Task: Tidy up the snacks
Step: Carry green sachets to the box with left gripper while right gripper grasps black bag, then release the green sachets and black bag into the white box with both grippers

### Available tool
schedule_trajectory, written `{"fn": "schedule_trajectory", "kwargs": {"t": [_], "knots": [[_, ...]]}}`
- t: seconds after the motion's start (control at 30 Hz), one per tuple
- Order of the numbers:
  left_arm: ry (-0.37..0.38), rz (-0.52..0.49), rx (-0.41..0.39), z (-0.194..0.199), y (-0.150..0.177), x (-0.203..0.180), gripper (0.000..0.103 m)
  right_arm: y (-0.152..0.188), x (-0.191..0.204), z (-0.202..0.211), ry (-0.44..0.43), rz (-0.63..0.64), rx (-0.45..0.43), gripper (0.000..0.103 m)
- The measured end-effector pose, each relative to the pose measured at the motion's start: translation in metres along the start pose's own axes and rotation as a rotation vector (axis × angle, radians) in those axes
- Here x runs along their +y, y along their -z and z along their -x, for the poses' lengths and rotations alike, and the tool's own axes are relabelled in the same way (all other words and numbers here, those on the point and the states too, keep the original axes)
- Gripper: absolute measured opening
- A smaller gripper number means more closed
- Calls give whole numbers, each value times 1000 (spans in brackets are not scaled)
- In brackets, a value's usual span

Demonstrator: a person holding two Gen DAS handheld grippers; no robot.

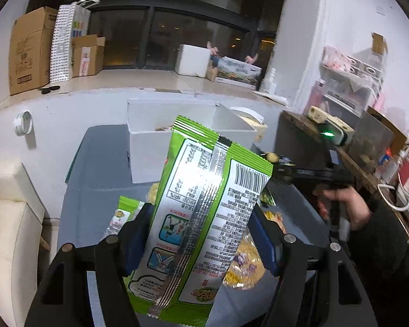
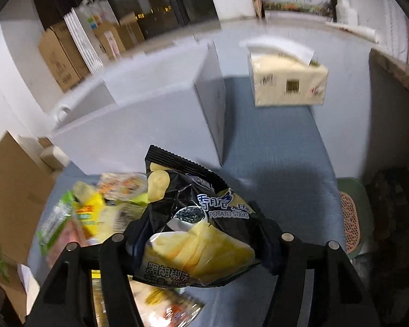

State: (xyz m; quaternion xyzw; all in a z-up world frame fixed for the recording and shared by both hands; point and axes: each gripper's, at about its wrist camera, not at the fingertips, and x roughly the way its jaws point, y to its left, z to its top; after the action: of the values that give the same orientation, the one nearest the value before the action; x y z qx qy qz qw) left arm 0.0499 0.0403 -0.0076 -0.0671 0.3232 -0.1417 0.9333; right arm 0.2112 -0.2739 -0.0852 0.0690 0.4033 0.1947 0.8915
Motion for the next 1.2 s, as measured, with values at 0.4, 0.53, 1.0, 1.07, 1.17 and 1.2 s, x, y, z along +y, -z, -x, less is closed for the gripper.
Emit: {"fn": "schedule_trajectory", "kwargs": {"t": [0.4, 0.53, 1.0, 1.07, 1.17, 1.2], "knots": [[-70, 10, -69, -39, -108, -6, 73, -51, 68, 76, -122, 49, -242, 68], [-116, -33, -74, -73, -154, -8, 73, -89, 84, 52, -105, 85, -239, 68], [-180, -21, -26, -182, -209, 43, 90, -165, 68, -57, -2, 49, -117, 69], [-171, -17, -21, -185, -207, 47, 103, -167, 65, -61, 19, 42, -112, 75], [-158, 31, 1, -188, -204, 57, 103, -167, 64, -62, 40, 35, -128, 103], [-157, 44, 13, -188, -202, 59, 103, -167, 63, -61, 47, 28, -131, 103]]}}
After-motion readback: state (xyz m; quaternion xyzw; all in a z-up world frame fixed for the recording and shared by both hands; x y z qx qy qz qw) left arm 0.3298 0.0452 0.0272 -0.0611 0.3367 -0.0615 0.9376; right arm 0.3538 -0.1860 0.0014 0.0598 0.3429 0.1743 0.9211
